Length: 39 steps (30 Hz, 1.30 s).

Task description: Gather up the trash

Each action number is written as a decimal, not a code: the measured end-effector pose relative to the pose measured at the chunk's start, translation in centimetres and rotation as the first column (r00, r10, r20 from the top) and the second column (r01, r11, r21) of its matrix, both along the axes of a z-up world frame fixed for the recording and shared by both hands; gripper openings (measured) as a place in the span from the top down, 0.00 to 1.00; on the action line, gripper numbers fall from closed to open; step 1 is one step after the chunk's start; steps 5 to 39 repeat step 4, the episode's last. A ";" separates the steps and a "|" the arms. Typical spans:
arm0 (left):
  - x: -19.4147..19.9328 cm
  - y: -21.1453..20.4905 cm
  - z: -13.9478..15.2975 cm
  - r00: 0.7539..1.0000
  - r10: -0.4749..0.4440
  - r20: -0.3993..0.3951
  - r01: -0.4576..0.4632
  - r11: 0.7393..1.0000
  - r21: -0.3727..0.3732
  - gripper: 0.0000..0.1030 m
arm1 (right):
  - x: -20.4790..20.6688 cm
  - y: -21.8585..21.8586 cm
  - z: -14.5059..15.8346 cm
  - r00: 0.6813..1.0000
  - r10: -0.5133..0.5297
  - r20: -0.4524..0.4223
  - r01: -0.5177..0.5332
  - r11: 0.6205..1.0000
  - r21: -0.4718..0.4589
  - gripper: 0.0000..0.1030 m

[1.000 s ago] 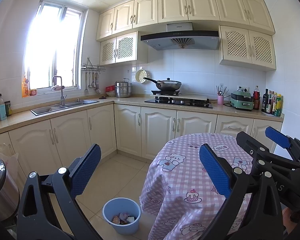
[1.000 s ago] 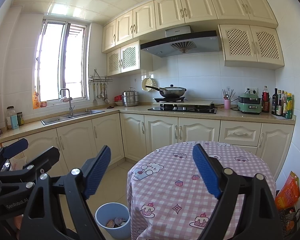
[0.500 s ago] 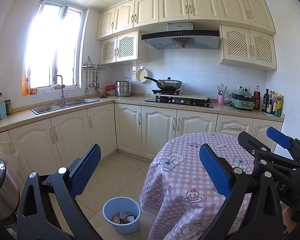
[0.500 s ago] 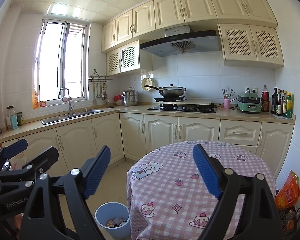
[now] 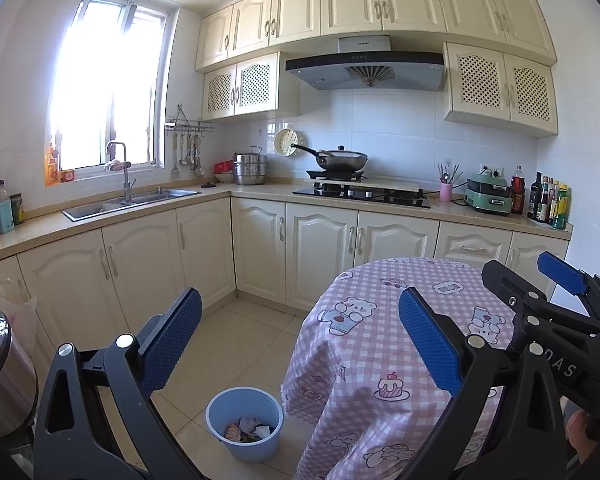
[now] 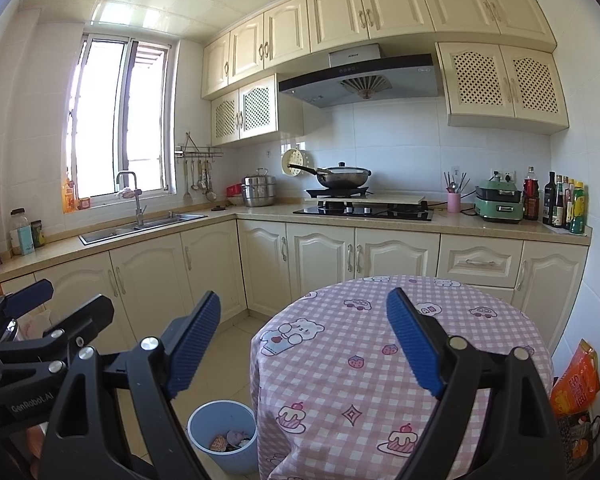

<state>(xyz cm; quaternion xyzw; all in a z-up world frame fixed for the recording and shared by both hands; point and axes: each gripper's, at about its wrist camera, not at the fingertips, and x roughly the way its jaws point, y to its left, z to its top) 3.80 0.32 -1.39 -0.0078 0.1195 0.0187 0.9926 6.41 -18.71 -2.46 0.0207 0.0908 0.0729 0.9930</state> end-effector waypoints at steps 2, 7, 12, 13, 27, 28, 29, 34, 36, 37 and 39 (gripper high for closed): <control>0.8 0.0 -0.3 1.000 0.009 -0.019 -0.009 1.000 0.003 0.07 | 0.8 -0.2 -0.2 1.000 -0.003 -0.013 0.003 1.000 -0.003 0.19; 1.4 0.0 -0.7 0.999 0.022 -0.031 -0.022 1.000 0.004 0.07 | 1.8 -0.8 -0.5 1.000 -0.020 -0.022 0.019 1.000 -0.011 0.19; 1.4 0.0 -0.7 0.999 0.022 -0.031 -0.022 1.000 0.004 0.07 | 1.8 -0.8 -0.5 1.000 -0.020 -0.022 0.019 1.000 -0.011 0.19; 1.4 0.0 -0.7 0.999 0.022 -0.031 -0.022 1.000 0.004 0.07 | 1.8 -0.8 -0.5 1.000 -0.020 -0.022 0.019 1.000 -0.011 0.19; 1.4 0.0 -0.7 0.999 0.022 -0.031 -0.022 1.000 0.004 0.07 | 1.8 -0.8 -0.5 1.000 -0.020 -0.022 0.019 1.000 -0.011 0.19; 1.4 0.0 -0.7 0.999 0.022 -0.031 -0.022 1.000 0.004 0.07 | 1.8 -0.8 -0.5 1.000 -0.020 -0.022 0.019 1.000 -0.011 0.19; 1.4 0.0 -0.7 0.999 0.022 -0.031 -0.022 1.000 0.004 0.07 | 1.8 -0.8 -0.5 1.000 -0.020 -0.022 0.019 1.000 -0.011 0.19; 1.4 0.0 -0.7 0.999 0.022 -0.031 -0.022 1.000 0.004 0.07 | 1.8 -0.8 -0.5 1.000 -0.020 -0.022 0.019 1.000 -0.011 0.19; 1.4 0.0 -0.7 0.999 0.022 -0.031 -0.022 1.000 0.004 0.07 | 1.8 -0.8 -0.5 1.000 -0.020 -0.022 0.019 1.000 -0.011 0.19; 1.4 0.0 -0.7 0.999 0.022 -0.031 -0.022 1.000 0.004 0.07 | 1.8 -0.8 -0.5 1.000 -0.020 -0.022 0.019 1.000 -0.011 0.19; 1.4 0.0 -0.7 0.999 0.022 -0.031 -0.022 1.000 0.004 0.07 | 1.8 -0.8 -0.5 1.000 -0.020 -0.022 0.019 1.000 -0.011 0.19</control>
